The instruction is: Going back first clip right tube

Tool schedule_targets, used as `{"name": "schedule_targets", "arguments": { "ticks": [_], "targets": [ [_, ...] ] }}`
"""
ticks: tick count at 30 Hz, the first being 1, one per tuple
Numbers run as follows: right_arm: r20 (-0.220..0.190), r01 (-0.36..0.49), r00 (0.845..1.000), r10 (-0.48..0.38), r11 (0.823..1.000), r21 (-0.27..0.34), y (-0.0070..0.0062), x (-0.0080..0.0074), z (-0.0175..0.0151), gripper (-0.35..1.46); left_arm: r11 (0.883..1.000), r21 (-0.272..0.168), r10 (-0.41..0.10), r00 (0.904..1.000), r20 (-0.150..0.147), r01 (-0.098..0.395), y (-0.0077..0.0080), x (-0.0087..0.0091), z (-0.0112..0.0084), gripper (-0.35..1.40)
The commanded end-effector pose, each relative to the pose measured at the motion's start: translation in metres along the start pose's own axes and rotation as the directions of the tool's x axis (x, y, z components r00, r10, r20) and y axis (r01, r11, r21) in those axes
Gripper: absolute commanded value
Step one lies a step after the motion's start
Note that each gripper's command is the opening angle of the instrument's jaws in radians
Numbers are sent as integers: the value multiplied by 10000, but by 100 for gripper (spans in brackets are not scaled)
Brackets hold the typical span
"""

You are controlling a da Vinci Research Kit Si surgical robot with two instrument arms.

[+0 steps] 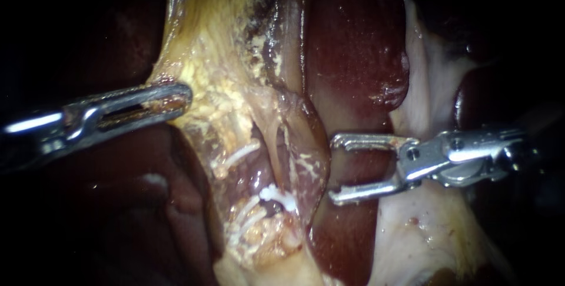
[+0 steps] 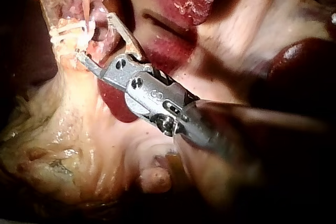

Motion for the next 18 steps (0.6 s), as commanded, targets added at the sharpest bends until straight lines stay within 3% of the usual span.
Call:
{"name": "schedule_targets", "arguments": {
  "ticks": [1,5,9,18],
  "targets": [
    [-20,118,9999,-118,9999,3,0,2,0,60,10000,1,1,10000,-1,-1,0,0,0,-35],
    [-61,402,9992,-402,9992,-13,0,3,-1,60,10000,0,18,10000,10,-18,3,3,3,-35],
    [-66,636,9980,-636,9980,-34,2,2,-2,60,10000,17,91,9999,81,-91,12,17,14,-35],
    [-65,925,9957,-926,9957,-82,5,-1,-4,60,9996,-38,288,9991,-308,-290,43,56,59,-35]
  ]
}}
